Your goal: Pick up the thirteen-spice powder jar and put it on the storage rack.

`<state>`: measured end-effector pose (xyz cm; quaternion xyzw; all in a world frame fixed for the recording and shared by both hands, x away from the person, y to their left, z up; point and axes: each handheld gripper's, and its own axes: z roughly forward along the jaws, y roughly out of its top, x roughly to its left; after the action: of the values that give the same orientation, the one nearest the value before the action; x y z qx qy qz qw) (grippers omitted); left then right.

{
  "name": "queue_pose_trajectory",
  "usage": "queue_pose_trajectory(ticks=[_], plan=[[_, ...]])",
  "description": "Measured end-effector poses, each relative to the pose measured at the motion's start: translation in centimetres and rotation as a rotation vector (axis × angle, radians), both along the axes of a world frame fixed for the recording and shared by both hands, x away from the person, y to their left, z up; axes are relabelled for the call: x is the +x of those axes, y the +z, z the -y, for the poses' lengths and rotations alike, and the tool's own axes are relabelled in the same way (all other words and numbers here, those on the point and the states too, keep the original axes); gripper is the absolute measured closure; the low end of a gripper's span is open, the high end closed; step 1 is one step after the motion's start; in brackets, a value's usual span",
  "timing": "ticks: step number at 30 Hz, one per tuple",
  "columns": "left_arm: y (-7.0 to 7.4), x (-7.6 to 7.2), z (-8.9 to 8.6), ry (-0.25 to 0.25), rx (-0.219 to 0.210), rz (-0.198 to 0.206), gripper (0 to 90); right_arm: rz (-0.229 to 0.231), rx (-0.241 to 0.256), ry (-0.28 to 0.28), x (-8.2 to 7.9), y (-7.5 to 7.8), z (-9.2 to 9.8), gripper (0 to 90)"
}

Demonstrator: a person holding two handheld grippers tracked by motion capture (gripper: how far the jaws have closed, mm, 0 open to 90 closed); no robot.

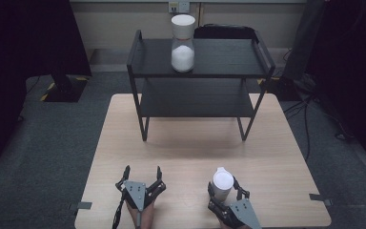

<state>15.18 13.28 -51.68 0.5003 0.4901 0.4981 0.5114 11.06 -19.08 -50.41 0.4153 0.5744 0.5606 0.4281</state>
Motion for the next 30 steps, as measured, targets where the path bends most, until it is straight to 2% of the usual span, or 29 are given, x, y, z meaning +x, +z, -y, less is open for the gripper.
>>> queue_pose_trajectory(ticks=[7,17,30], plan=[[0.0,0.0,0.1,0.004,0.0,0.0,0.0,-0.015,0.002,0.001,0.1,0.2,0.1,29.2],[0.0,0.0,0.1,0.005,0.0,0.0,0.2,-0.019,-0.001,0.009,0.1,0.3,0.3,29.6],[0.0,0.0,0.1,0.008,-0.001,0.0,0.1,-0.046,0.003,0.012,0.2,1.0,0.6,29.7]])
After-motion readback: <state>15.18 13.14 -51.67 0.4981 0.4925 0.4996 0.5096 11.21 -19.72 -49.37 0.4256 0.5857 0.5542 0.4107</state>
